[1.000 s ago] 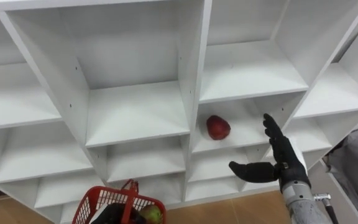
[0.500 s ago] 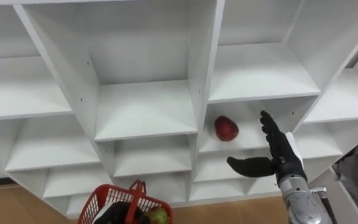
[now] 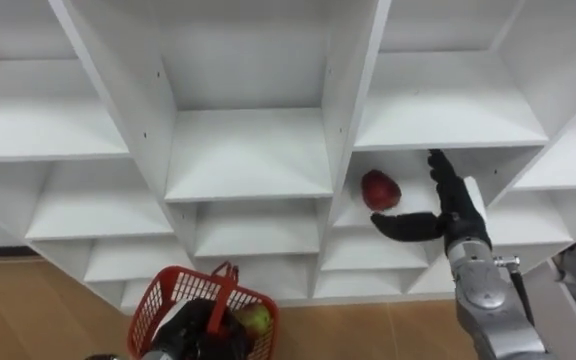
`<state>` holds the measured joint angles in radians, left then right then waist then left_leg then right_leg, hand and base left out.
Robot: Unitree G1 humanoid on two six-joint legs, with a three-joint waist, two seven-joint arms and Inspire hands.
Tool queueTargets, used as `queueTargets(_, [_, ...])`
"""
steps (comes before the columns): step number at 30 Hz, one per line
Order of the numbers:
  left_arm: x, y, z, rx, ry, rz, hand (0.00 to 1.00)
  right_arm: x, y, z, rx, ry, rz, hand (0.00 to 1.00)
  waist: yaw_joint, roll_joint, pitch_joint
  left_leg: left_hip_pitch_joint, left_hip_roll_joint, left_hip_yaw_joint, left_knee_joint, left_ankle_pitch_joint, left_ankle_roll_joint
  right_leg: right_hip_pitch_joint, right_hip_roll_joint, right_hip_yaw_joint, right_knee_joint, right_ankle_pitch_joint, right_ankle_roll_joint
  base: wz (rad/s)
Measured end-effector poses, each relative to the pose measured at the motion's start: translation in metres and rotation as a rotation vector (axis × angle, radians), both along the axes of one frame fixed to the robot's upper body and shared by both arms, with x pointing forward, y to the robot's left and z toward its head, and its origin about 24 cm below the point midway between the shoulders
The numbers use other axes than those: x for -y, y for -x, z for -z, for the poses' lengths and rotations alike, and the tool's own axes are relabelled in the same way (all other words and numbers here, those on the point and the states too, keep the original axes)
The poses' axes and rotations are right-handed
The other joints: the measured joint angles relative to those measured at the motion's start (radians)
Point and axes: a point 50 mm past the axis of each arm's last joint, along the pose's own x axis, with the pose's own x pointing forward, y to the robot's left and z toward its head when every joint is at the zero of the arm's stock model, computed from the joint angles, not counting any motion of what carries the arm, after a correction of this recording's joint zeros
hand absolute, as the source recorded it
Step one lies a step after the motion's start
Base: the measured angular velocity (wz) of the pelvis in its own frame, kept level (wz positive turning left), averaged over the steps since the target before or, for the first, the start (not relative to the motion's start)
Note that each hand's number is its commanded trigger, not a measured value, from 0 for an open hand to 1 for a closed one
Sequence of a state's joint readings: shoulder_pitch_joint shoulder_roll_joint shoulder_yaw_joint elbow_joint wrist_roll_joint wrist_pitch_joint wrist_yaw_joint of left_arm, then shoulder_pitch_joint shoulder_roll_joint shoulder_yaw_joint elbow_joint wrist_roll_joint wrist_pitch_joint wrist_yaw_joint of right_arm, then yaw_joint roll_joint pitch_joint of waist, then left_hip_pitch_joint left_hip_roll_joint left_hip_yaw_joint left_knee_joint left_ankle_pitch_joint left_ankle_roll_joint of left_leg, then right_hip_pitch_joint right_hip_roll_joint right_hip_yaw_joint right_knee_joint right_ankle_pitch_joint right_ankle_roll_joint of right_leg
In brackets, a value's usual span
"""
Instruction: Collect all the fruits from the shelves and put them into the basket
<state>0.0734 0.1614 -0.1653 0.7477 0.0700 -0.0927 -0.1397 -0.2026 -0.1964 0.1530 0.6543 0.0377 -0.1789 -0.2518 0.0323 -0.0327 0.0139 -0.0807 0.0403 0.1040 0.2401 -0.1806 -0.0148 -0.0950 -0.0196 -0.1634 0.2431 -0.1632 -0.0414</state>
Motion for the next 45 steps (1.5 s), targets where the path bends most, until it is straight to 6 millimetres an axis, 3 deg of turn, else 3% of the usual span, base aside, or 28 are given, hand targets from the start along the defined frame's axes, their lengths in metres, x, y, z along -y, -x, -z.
queueTargets(7, [0.009,-0.018,-0.003,0.026,-0.010,0.033,1.00,0.005,-0.012,0.005,-0.044,0.025,0.047,0.00,0.027,-0.002,0.0104,-0.075,-0.001,0.001,0.021,0.002,0.002,-0.084,-0.006,-0.001,0.035,-0.001,-0.002,0.01])
queueTargets(15, [0.010,-0.029,-0.007,0.045,0.005,0.013,1.00,0.009,-0.021,0.002,-0.045,0.051,0.095,0.00,0.040,-0.001,0.0162,-0.151,0.000,-0.010,0.036,0.005,0.005,-0.154,-0.010,-0.014,0.049,0.001,-0.006,0.02])
queueTargets(19, [0.015,-0.032,-0.007,0.043,0.001,0.049,1.00,0.012,-0.025,0.001,-0.048,0.071,0.126,0.00,0.054,0.000,0.0321,-0.176,0.000,-0.025,0.037,0.007,0.007,-0.174,-0.016,-0.028,0.054,0.001,-0.006,0.09])
queueTargets(35, [0.029,-0.036,-0.007,0.040,-0.003,0.131,1.00,0.010,-0.033,-0.011,0.035,0.093,0.170,0.00,0.061,0.000,0.0353,-0.286,-0.012,-0.032,0.096,0.013,0.013,-0.277,-0.030,-0.032,0.102,-0.001,-0.008,0.02])
queueTargets(45, [0.030,-0.040,-0.009,0.042,-0.001,0.136,1.00,0.007,-0.036,-0.014,0.047,0.073,0.181,0.00,0.061,0.008,0.0310,-0.294,-0.015,-0.023,0.098,0.014,0.016,-0.291,-0.032,-0.020,0.116,0.002,-0.005,-0.02])
